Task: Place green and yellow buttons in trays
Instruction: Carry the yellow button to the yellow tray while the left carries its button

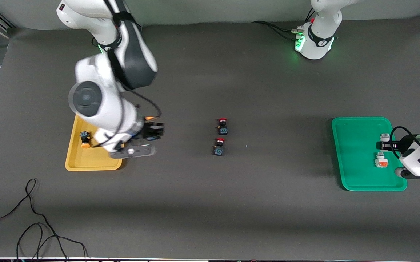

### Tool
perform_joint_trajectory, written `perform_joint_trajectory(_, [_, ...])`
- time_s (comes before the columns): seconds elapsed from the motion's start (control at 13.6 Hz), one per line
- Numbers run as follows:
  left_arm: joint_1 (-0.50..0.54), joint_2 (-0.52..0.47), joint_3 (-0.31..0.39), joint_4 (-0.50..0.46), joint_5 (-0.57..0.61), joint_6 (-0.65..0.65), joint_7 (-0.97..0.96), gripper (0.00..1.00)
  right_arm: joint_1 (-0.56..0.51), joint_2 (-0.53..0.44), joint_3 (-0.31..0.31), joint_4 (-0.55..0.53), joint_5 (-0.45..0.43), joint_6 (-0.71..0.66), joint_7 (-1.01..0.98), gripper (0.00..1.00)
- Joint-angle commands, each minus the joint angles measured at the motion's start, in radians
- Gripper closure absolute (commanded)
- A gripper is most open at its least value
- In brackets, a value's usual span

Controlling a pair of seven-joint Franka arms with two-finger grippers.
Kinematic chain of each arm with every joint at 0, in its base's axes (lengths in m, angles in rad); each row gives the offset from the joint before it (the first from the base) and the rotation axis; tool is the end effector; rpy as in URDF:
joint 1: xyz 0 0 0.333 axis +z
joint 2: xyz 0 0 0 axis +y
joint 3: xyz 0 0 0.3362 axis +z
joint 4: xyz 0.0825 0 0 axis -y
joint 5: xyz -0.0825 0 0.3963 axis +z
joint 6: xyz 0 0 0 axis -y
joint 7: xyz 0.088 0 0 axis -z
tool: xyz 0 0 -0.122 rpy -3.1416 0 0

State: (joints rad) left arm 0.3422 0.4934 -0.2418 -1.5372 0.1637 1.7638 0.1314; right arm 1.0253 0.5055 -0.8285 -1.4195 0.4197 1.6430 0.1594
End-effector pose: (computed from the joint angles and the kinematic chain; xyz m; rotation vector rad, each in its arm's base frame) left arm 0.6687 0.1058 0.3547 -3.1046 0.1078 0.3964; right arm 0.6230 0.2736 0.4680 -3.1096 -0.0360 0.1978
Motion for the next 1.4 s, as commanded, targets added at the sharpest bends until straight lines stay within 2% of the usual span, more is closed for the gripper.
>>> perform_joint_trajectory(0.0, [0.027, -0.015, -0.013, -0.133, 0.028, 0.17, 0.019, 1.0, 0.015, -0.114, -0.065, -0.137, -0.087, -0.011, -0.062, 0.94])
perform_joint_trajectory(0.15, [0.052, -0.007, -0.013, -0.231, 0.03, 0.317, 0.019, 1.0, 0.012, -0.162, -0.144, -0.22, -0.107, -0.005, -0.183, 0.94])
perform_joint_trajectory(0.29, [0.058, 0.001, -0.01, -0.306, 0.031, 0.439, 0.019, 1.0, 0.012, -0.166, -0.214, -0.303, -0.105, 0.039, -0.283, 0.96])
perform_joint_trajectory(0.44, [0.06, 0.016, -0.004, -0.345, 0.031, 0.508, 0.019, 1.0, 0.001, -0.167, -0.224, -0.439, -0.09, 0.171, -0.357, 0.99])
perform_joint_trajectory(0.52, [0.058, 0.02, -0.002, -0.369, 0.031, 0.551, 0.019, 1.0, -0.002, -0.168, -0.225, -0.529, -0.079, 0.28, -0.375, 0.99])
perform_joint_trajectory(0.74, [0.06, 0.037, -0.001, -0.42, 0.033, 0.649, 0.019, 1.0, -0.005, -0.109, -0.216, -0.711, 0.074, 0.512, -0.513, 1.0])
perform_joint_trajectory(1.03, [0.058, 0.045, 0.001, -0.437, 0.033, 0.689, 0.022, 1.0, -0.007, 0.091, -0.207, -0.717, 0.325, 0.543, -0.71, 1.0])
perform_joint_trajectory(1.11, [0.058, 0.044, 0.001, -0.437, 0.036, 0.689, 0.039, 0.76, -0.007, 0.114, -0.207, -0.717, 0.356, 0.543, -0.733, 1.0])
perform_joint_trajectory(1.18, [0.06, 0.04, 0.001, -0.432, 0.042, 0.689, 0.057, 0.42, -0.007, 0.129, -0.207, -0.714, 0.367, 0.543, -0.733, 0.97])
perform_joint_trajectory(1.25, [0.06, 0.036, 0.001, -0.432, 0.043, 0.689, 0.059, 0.23, -0.007, 0.133, -0.204, -0.708, 0.367, 0.541, -0.732, 0.83])
perform_joint_trajectory(1.33, [0.063, 0.028, 0.001, -0.431, 0.043, 0.683, 0.059, 0.21, -0.008, 0.133, -0.201, -0.704, 0.367, 0.537, -0.73, 0.61])
